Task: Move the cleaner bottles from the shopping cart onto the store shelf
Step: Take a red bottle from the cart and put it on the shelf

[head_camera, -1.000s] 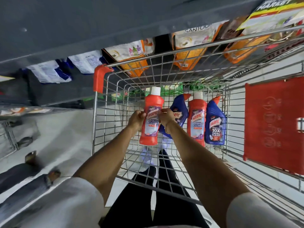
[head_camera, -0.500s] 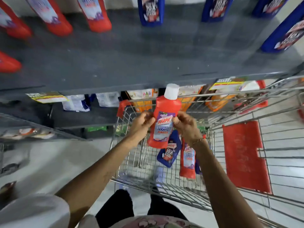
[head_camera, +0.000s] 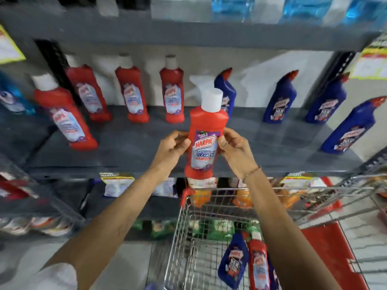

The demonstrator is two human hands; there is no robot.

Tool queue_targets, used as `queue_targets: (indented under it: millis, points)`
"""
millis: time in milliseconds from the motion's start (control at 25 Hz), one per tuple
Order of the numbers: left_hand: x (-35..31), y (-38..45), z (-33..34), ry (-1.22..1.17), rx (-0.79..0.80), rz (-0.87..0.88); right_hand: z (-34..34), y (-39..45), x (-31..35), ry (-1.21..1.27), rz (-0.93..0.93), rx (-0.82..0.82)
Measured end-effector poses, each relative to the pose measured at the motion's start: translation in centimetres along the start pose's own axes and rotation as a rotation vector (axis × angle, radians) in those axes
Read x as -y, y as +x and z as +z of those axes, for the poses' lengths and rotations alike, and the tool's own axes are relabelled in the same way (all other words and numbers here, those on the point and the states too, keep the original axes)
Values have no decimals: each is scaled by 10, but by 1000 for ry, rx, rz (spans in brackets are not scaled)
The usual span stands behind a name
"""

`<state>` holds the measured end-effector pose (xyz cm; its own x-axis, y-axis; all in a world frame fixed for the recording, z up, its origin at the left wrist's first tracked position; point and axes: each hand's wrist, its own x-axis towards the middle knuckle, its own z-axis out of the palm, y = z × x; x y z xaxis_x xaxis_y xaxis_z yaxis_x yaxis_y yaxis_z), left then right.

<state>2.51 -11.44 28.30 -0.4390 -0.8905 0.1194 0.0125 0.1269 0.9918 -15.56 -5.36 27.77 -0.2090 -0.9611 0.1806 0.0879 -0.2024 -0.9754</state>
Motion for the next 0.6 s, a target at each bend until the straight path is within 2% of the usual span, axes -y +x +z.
queue_targets:
  millis: [120, 360, 600]
  points:
    - [-2, 10, -47, -10, -46, 31, 43, 30, -4, 22, -24, 41]
    - [9, 33, -158, -16, -187, 61, 150, 94, -35, 21, 46, 90]
    - [26, 49, -217, -78, -278, 47, 212, 126, -57, 8, 94, 61]
